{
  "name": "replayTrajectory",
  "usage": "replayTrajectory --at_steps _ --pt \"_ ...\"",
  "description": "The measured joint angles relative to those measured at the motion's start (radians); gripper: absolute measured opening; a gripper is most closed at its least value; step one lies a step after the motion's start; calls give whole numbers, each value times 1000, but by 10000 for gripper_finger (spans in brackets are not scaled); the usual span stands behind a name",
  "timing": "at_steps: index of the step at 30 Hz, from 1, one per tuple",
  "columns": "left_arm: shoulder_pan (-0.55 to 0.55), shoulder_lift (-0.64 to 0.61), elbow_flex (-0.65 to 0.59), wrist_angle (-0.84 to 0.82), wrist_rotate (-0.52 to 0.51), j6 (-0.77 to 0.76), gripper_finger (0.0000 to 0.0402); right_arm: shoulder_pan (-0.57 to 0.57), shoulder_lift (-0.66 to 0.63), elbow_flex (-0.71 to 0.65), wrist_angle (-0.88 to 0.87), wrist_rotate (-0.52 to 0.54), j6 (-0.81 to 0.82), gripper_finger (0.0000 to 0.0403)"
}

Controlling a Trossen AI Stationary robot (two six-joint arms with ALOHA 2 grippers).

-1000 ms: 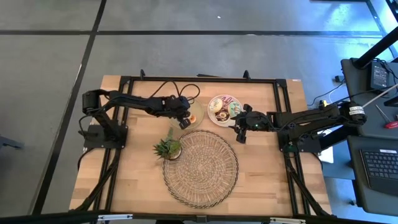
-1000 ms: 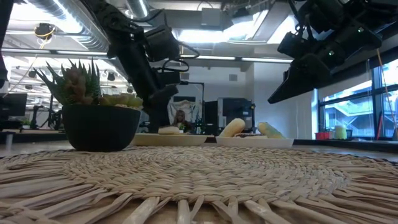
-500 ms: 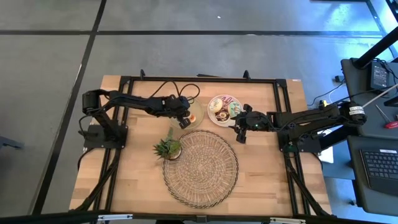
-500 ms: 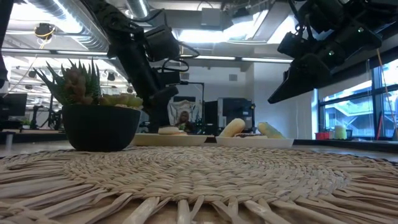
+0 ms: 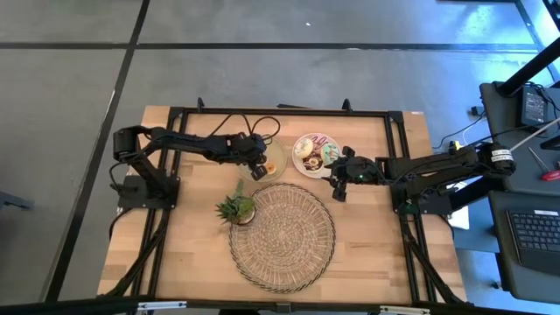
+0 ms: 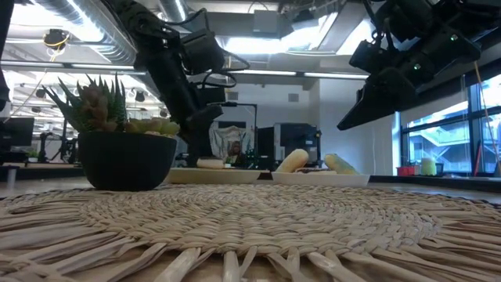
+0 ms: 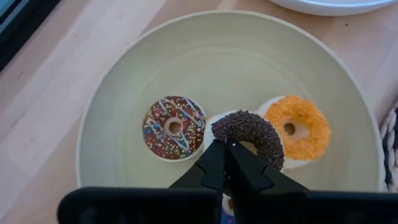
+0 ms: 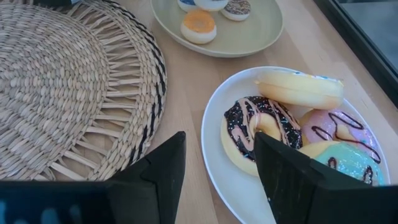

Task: Pick & Place donuts
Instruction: Put the small dark brown donut on the brown plate

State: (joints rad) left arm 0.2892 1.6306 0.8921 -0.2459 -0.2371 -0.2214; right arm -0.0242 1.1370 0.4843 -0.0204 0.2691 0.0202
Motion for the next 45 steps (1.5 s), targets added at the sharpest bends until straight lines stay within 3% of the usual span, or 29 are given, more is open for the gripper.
replayTrajectory --at_steps 34,38,45 --pt "-1 0 1 18 9 -3 35 0 0 0 0 0 -2 191" --pt "2 0 1 9 -37 -2 47 0 0 0 0 0 -2 191" --pt "3 1 1 7 -8 -3 89 0 0 0 0 0 0 191"
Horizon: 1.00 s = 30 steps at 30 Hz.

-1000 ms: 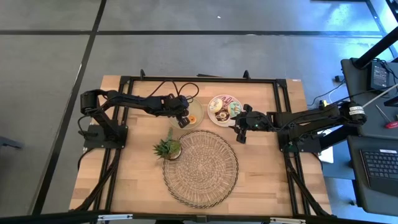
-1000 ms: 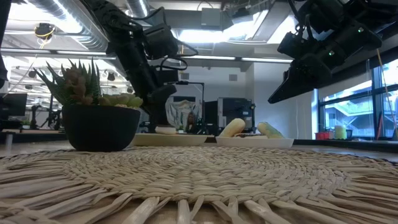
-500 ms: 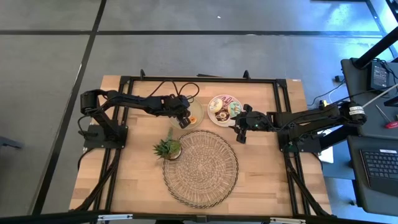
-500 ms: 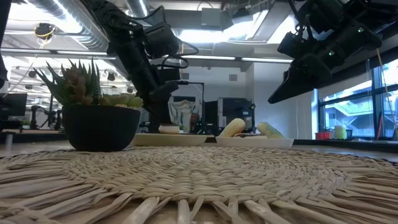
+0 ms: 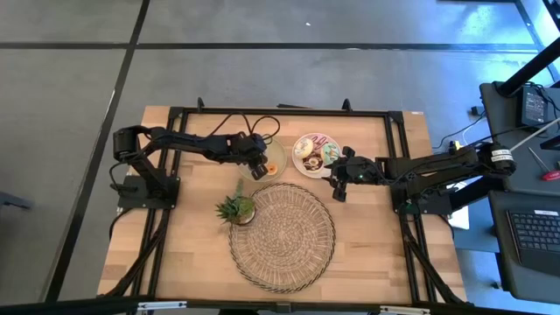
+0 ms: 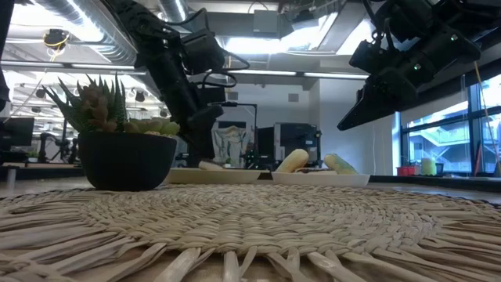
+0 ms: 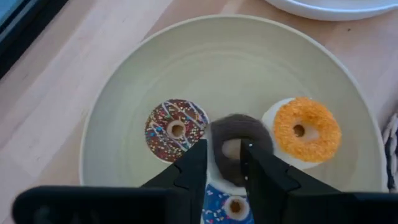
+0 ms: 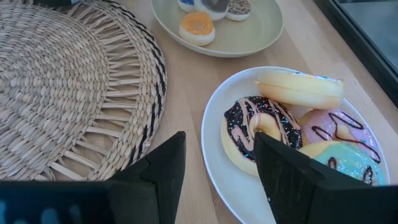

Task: Pick & Place donuts
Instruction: Put the small dark brown donut on the brown plate, then return to Home Position

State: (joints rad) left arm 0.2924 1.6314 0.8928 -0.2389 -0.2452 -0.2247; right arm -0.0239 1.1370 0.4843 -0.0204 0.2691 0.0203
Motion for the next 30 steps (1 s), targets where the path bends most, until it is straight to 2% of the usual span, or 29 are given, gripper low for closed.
replayTrajectory --at_steps 7,14,22,25,28,30 --pt "0 0 0 -1 -26 7 127 0 0 0 0 0 -2 191" --pt "1 -8 0 -7 -79 37 139 0 0 0 0 0 -1 191" --pt "-46 -205 -5 13 -49 69 132 0 0 0 0 -1 -2 191" --pt "-116 -302 -88 180 -7 100 133 0 0 0 0 -1 0 191" --pt "-186 -388 -241 425 29 119 136 0 0 0 2 -1 -1 191" --pt "-222 -447 -330 516 28 140 136 0 0 0 26 -1 1 191"
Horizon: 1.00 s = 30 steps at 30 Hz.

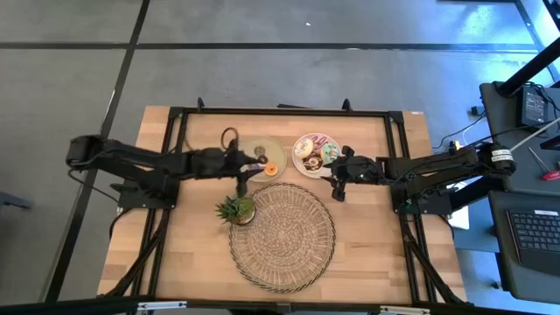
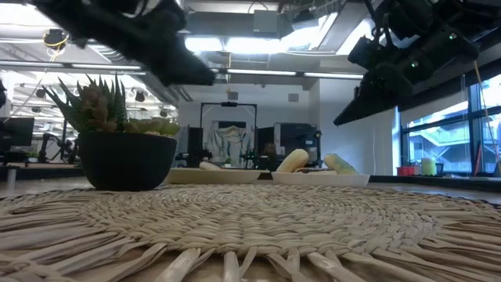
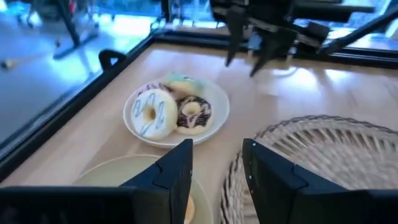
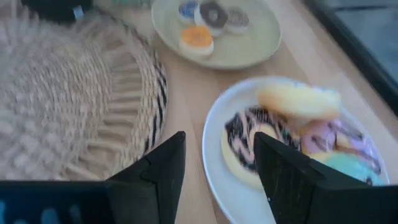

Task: Pick & Place donuts
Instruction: Return to Home Position

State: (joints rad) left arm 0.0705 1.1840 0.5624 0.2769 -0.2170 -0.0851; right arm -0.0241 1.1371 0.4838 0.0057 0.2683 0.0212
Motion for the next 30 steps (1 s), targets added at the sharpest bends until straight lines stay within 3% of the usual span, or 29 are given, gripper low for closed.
replayTrajectory --at_steps 4,9,14,18,23,30 --pt "-43 -111 -115 1 -16 -48 134 0 -15 0 15 -8 23 191" --pt "-85 -278 -260 88 -17 -120 132 40 -127 -53 -53 20 113 191" --pt "-105 -446 -407 226 24 -91 136 122 -281 -262 232 -11 135 191" --pt "-91 -563 -454 201 28 -108 135 136 -415 -400 429 -33 133 191" --pt "-52 -672 -491 170 29 -96 132 93 -572 -474 437 -34 137 191" --pt "23 -813 -492 -8 28 -127 137 30 -762 -468 285 -53 123 191"
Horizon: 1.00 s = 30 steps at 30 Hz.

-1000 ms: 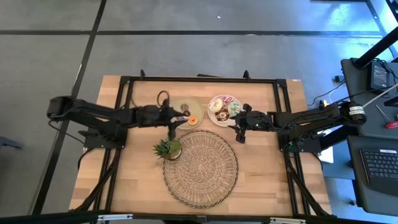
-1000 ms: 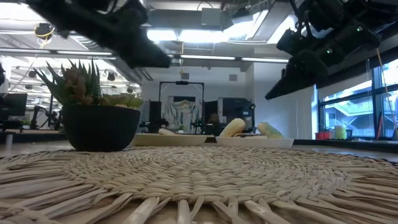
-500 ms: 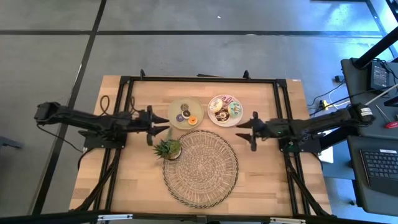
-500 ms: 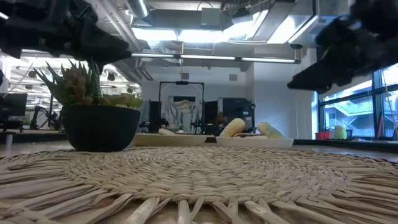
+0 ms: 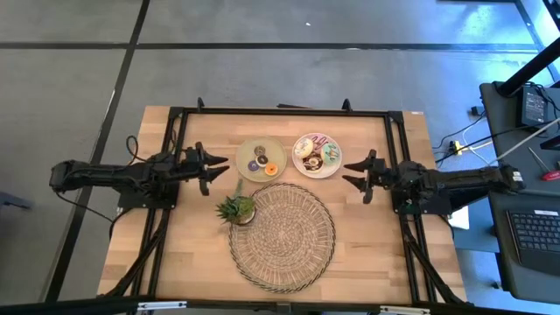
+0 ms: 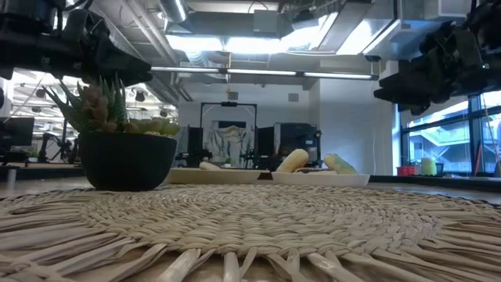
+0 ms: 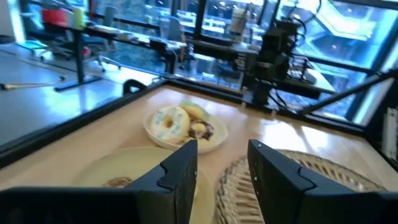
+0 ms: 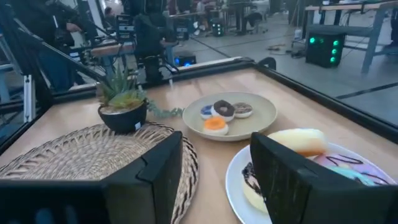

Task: Pick & Place donuts
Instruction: Return to Home Position

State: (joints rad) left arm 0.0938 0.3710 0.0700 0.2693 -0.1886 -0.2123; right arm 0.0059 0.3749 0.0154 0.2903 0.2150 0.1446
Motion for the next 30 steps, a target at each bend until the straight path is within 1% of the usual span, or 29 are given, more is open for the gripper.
replayTrajectory --at_steps 3,5,8,10,15,18,21,25,28,30 --pt "35 -51 0 -26 0 6 135 -23 -73 0 -64 -27 4 191" --pt "55 -79 0 -32 0 25 133 -35 -119 0 -69 -61 -5 191" --pt "78 -105 0 -41 1 32 130 -55 -193 0 -80 -106 -40 191" --pt "91 -108 0 -54 1 40 130 -66 -241 1 -118 -128 -46 191" --pt "126 -123 0 -75 16 43 129 -88 -365 1 -237 -139 -42 191" --pt "145 -156 -1 -97 38 43 130 -89 -374 1 -272 -139 -30 191" --pt "160 -204 -1 -116 38 45 133 -89 -375 1 -280 -139 -27 191" --pt "177 -298 -2 -159 61 60 134 -89 -374 1 -278 -139 -45 191" --pt "182 -371 -2 -204 57 68 132 -89 -374 1 -278 -138 -45 191" --pt "184 -371 -1 -224 53 60 130 -89 -374 1 -278 -139 -50 191"
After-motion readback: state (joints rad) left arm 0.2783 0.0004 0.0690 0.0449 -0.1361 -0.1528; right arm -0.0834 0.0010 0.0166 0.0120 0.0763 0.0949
